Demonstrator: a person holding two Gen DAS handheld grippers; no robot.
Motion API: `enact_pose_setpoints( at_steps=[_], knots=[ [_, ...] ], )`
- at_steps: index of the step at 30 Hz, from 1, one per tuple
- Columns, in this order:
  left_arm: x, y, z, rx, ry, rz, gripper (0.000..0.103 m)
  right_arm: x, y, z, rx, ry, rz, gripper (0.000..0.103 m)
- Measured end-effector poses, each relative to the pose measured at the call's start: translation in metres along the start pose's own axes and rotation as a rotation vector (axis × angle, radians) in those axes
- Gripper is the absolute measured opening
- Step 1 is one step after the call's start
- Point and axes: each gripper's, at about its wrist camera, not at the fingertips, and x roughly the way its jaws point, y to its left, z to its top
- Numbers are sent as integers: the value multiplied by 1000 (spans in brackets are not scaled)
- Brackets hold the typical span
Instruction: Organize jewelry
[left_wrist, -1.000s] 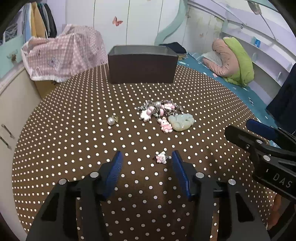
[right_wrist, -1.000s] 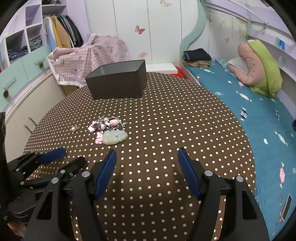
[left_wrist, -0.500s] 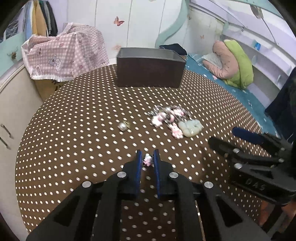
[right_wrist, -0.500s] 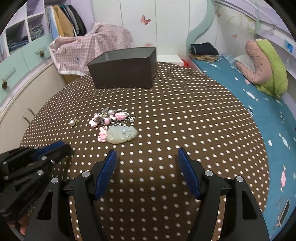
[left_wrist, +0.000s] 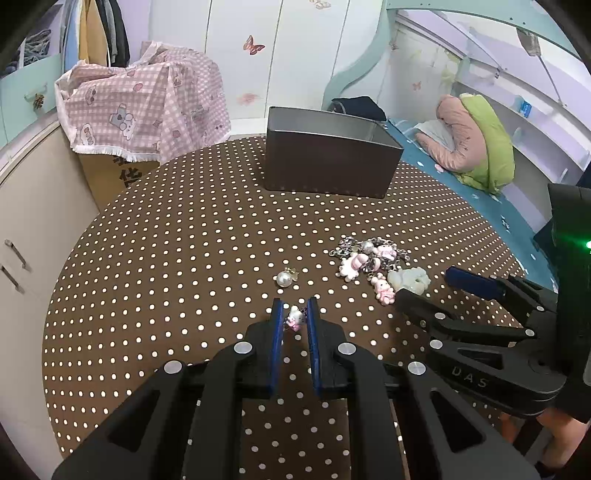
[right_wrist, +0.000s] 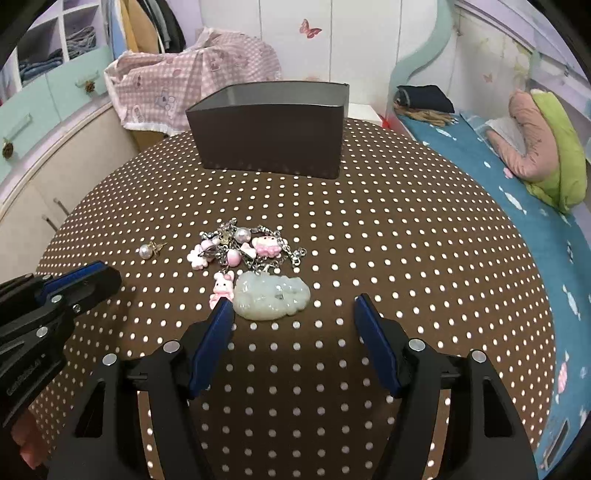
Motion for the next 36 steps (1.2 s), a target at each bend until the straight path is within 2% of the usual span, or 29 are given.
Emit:
enact_pose_setpoints(
  at_steps=[4,6,7,8,17,25,31,36],
  knots=[
    [2,3,1,-5,2,-1,11,2,3,4,-3,-2,1,66],
    [2,2,2,-6,3,-2,11,2,5,4,-11,-3,5,57],
    [3,3,2,-7,3,-2,11,2,6,5,-19,-6,6,46],
    [3,3,2,-8,5,-2,11,2,7,5,-27,-10,7,44],
    [-3,2,9,-8,-9,-27,11,-6,2,5,-14,-20,29,42],
    [-13,0,29,-4,-38,-66,11,-29,-8,13,-3,-68,41,42],
    [-25,-7,55,22,-84,-86,11,-49,-13,31,5,-125,58,42],
    [-31,-10,83,58,-130,-93,11,-65,-18,62,12,-185,67,42]
  ],
)
